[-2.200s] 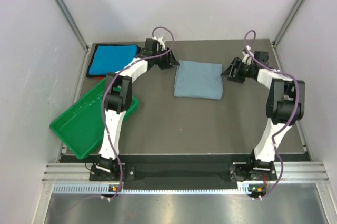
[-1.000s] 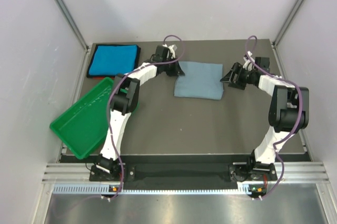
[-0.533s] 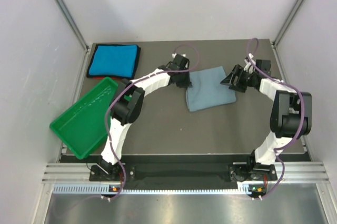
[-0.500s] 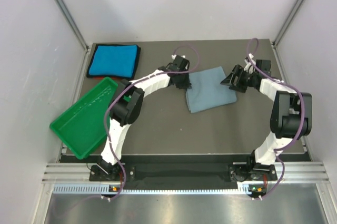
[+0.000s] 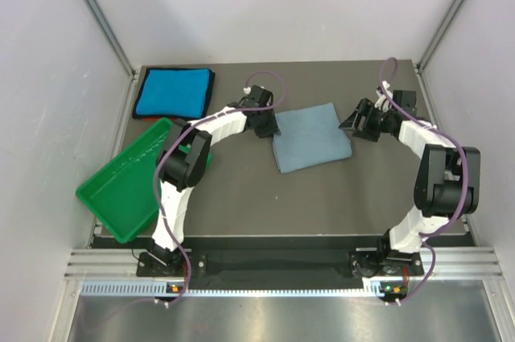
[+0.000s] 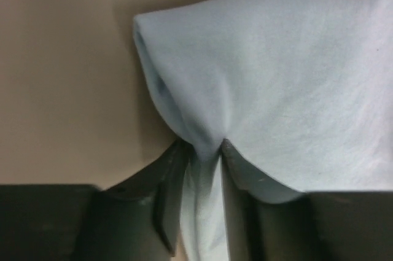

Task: Fold and stack the t-shirts
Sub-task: Neatly place the folded tshirt to the corner

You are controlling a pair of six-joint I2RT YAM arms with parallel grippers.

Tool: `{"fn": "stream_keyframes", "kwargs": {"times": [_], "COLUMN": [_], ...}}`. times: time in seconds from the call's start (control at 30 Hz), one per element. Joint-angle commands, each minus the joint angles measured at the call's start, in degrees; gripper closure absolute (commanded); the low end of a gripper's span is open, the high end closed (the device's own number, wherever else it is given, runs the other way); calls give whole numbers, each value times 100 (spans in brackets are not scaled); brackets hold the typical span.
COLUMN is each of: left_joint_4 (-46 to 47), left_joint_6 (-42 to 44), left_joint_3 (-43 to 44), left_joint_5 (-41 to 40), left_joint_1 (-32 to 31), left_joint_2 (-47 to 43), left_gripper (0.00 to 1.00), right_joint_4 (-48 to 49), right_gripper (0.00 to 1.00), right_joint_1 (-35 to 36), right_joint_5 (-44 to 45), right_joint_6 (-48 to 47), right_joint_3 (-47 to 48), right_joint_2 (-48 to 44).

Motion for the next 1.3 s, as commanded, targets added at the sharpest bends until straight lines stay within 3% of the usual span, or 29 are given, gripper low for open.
{"fn": "stream_keyframes", "kwargs": {"times": [0.0,0.23,0.43,0.53,0.63,0.9,1.27], "left_joint_4": [-53,-9,211,185,124,-1537,-1933], "left_joint_6": [151,240,161,161,327,1548,1742], "left_joint_3": [-137,-14,-5,100,275,1805,1884], "left_joint_5": [-266,-197,357,428,480,-451,-996], "left_joint_1": [134,205,117,99,108,134,134], "left_joint_2": [-192,142,388,476,520,178,-166], "left_gripper": [60,56,66,78,100,100,100], "right_joint_4": [-10,-36,-71,-54,17,236,386], "right_gripper": [30,30,30,30,30,30,29], "right_joint_1": [13,13,13,13,22,128,128], "right_joint_5": [46,-15,-24,-33,-68,-86,-147], "right_joint_6": [-122,-113,-131,-113,-61,89,221], "right_joint_3": [37,90,151,125,46,-244,-262], "right_joint_2": [-310,-284,-284,-284,-310,-539,-583]}}
